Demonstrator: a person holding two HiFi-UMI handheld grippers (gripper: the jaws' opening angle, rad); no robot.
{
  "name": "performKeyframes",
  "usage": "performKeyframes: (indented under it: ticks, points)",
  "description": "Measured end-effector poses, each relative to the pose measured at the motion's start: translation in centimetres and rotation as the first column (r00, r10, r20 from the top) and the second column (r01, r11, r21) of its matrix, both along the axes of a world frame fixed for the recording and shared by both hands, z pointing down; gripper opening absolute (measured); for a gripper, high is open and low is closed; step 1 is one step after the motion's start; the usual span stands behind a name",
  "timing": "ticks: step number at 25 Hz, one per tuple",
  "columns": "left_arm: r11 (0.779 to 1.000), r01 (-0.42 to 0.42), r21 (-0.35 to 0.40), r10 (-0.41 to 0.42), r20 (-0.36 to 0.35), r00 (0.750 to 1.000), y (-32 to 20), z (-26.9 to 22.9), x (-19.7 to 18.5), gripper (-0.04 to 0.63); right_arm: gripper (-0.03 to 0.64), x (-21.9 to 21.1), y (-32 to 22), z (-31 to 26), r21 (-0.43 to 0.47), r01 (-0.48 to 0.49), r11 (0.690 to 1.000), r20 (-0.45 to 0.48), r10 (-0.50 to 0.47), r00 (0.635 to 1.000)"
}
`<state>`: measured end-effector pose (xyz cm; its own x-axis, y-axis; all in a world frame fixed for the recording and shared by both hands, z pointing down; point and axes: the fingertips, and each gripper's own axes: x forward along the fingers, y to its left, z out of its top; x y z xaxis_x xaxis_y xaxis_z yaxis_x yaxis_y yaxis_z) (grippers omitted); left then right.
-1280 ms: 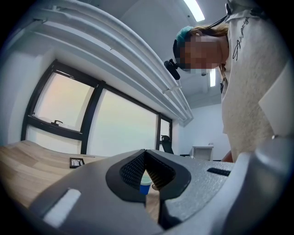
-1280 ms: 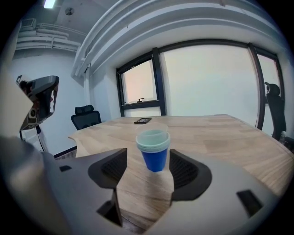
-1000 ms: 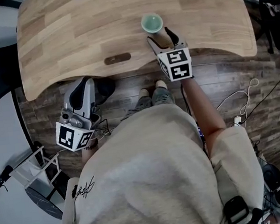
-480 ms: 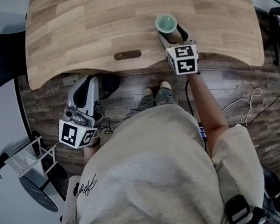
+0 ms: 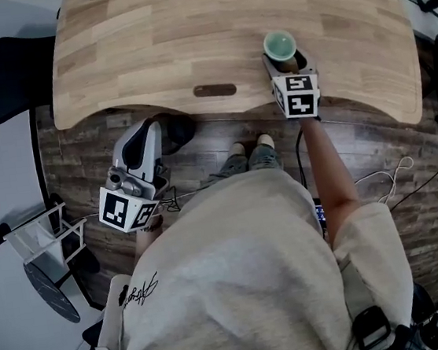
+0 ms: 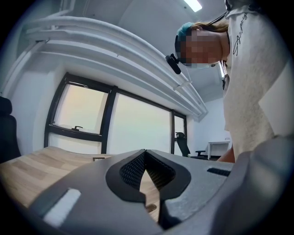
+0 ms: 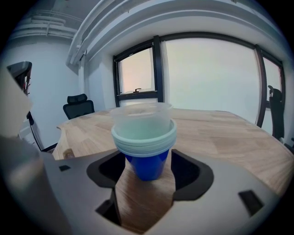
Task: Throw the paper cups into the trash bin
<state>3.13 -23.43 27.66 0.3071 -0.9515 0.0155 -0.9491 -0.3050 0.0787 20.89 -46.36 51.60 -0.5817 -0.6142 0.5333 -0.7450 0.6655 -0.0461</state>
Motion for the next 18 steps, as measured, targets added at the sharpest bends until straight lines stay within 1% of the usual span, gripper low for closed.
performKeyframes:
  ticks: [5,9,18]
  points:
    - [1.0,0.019,-0.001,-0.019,0.002,1.0,0.05,0.05,-0.23,0.003,0.287,-0.37,-0.35,0.41,0.006,0.028,1.0,-0.053,-0.028,0.998]
    - [0.999,0.034,0.002,-0.034,0.005,0.999,0.22,0.0,-0.38,0.003,0.285,-0.48,-0.54,0.33,0.011,0.037,0.999,-0.051,-0.037,0.998]
    - [0.999,0.052,0.0,-0.052,0.006,0.999,0.4,0.02,0.16,0.003,0.28,-0.75,-0.07,-0.02,0.067,0.083,0.994,-0.049,-0.079,0.996]
